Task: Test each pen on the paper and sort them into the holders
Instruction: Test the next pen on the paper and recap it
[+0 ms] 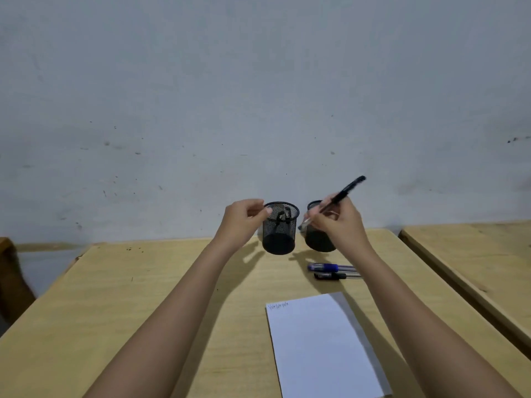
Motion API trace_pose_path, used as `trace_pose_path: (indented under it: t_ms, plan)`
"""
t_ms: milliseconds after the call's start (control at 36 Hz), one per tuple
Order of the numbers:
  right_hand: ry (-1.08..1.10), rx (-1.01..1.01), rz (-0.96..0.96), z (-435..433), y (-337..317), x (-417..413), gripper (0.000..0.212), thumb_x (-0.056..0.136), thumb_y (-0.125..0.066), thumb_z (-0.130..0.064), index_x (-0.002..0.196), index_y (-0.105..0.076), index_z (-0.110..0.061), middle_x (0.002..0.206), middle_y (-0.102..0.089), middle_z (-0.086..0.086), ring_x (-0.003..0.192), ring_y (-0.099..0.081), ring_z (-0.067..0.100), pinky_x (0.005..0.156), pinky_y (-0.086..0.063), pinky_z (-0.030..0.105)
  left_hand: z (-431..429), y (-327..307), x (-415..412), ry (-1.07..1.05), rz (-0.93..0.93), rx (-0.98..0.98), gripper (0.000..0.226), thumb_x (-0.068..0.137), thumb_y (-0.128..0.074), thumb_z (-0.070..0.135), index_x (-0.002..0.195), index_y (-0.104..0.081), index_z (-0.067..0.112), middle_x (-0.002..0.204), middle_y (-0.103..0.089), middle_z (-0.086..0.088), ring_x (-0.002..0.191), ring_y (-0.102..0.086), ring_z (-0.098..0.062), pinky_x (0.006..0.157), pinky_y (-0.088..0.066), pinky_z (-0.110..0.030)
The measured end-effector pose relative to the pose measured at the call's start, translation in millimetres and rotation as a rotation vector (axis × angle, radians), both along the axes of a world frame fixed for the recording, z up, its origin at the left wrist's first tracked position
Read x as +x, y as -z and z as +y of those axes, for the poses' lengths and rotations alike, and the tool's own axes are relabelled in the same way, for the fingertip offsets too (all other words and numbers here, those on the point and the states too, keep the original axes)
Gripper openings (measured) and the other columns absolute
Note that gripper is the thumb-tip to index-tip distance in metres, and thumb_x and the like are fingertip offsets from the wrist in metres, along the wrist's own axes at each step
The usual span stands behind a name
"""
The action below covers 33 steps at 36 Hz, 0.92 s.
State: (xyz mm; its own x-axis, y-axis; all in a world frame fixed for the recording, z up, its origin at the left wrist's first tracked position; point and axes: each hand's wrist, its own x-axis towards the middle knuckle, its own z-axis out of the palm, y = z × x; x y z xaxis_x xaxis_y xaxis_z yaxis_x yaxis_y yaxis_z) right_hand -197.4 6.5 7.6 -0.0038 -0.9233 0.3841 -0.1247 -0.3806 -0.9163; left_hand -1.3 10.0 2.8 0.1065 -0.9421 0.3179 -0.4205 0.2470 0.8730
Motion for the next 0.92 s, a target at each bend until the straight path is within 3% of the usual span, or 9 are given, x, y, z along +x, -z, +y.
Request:
trace_pose_path:
  t_ms: [139, 250, 306, 361, 500, 611, 722, 806, 917]
  plan:
    - [0.013, 0.005, -0.205, -27.6, -2.4, 5.8, 0.013, 0.090, -0.054, -0.005, 0.083, -0.049, -0.015, 0.079, -0.060, 0.001, 0.093, -0.067, 0.027, 0.087, -0.055, 0.040, -22.3, 25.0, -3.1, -0.010, -0.115, 0.107, 0.054, 0.084, -0.065, 0.037, 0.126, -0.050, 0.006, 0.124, -0.053, -0.010, 0.121, -0.049, -0.022, 0.099, -0.040, -0.032]
    - [0.068, -0.075, -0.043, -48.6, 6.0, 16.2, 0.012, 0.091, -0.053, -0.010, 0.084, -0.051, -0.020, 0.084, -0.061, 0.000, 0.091, -0.068, 0.023, 0.083, -0.055, 0.030, -38.5, 36.0, -9.3, 0.002, -0.115, 0.138, 0.068, 0.076, -0.068, 0.050, 0.129, -0.046, 0.012, 0.132, -0.048, -0.006, 0.127, -0.043, -0.023, 0.107, -0.037, -0.042]
    - [0.107, -0.109, 0.089, -58.8, 11.3, 20.3, 0.009, 0.087, -0.060, -0.011, 0.089, -0.053, -0.016, 0.086, -0.064, 0.001, 0.085, -0.066, 0.016, 0.075, -0.050, 0.014, -46.8, 40.9, -10.7, 0.016, -0.101, 0.117, 0.064, 0.066, -0.068, 0.060, 0.115, -0.053, 0.020, 0.120, -0.057, -0.002, 0.117, -0.051, -0.020, 0.101, -0.043, -0.045]
    - [0.115, -0.111, 0.208, -67.6, 15.9, 22.7, 0.014, 0.083, -0.065, -0.011, 0.093, -0.055, -0.013, 0.087, -0.066, 0.002, 0.082, -0.064, 0.011, 0.069, -0.047, 0.009, -52.8, 44.3, -11.7, 0.025, -0.072, 0.117, 0.059, 0.061, -0.068, 0.062, 0.106, -0.056, 0.025, 0.109, -0.062, 0.002, 0.108, -0.057, -0.016, 0.095, -0.047, -0.042]
    - [0.059, -0.111, 0.468, -77.5, 26.3, 26.9, 0.010, 0.082, -0.066, -0.015, 0.091, -0.066, -0.011, 0.089, -0.070, 0.004, 0.087, -0.065, 0.013, 0.082, -0.053, 0.026, -58.9, 51.7, -13.2, 0.085, 0.053, 0.076, 0.050, 0.073, -0.077, 0.033, 0.115, -0.053, 0.020, 0.109, -0.063, 0.007, 0.100, -0.061, -0.003, 0.084, -0.049, -0.018]
    - [0.002, -0.133, 0.607, -74.4, 22.6, 27.6, 0.008, 0.082, -0.065, -0.018, 0.088, -0.069, -0.014, 0.088, -0.071, 0.003, 0.086, -0.065, 0.016, 0.076, -0.050, 0.027, -60.9, 55.6, -11.6, 0.097, 0.098, 0.053, 0.051, 0.075, -0.076, 0.023, 0.119, -0.050, 0.017, 0.103, -0.059, 0.017, 0.091, -0.056, 0.012, 0.073, -0.044, -0.002]
    - [-0.029, -0.106, 0.644, -74.5, 18.0, 25.0, 0.017, 0.082, -0.066, -0.019, 0.098, -0.070, -0.013, 0.100, -0.069, 0.005, 0.096, -0.062, 0.017, 0.079, -0.045, 0.023, -60.5, 54.5, -11.5, 0.095, 0.087, 0.051, 0.054, 0.075, -0.076, 0.024, 0.121, -0.050, 0.015, 0.104, -0.060, 0.015, 0.090, -0.057, 0.013, 0.073, -0.045, -0.002]
    - [-0.070, -0.087, 0.711, -74.2, 13.5, 23.2, 0.027, 0.083, -0.064, -0.018, 0.110, -0.067, -0.012, 0.114, -0.065, 0.005, 0.107, -0.058, 0.018, 0.092, -0.044, 0.026, -58.3, 50.7, -11.0, 0.098, 0.050, 0.059, 0.046, 0.076, -0.076, 0.024, 0.114, -0.050, 0.020, 0.100, -0.059, 0.019, 0.088, -0.058, 0.011, 0.072, -0.045, -0.003]
    - [-0.075, -0.039, 0.708, -68.5, 7.9, 19.7, 0.032, 0.081, -0.066, -0.017, 0.113, -0.065, -0.013, 0.115, -0.065, 0.008, 0.103, -0.059, 0.019, 0.093, -0.048, 0.031, -53.1, 47.5, -6.4, 0.098, -0.036, 0.075, 0.042, 0.075, -0.075, 0.036, 0.109, -0.055, 0.025, 0.107, -0.064, 0.012, 0.106, -0.059, -0.008, 0.092, -0.047, -0.025]
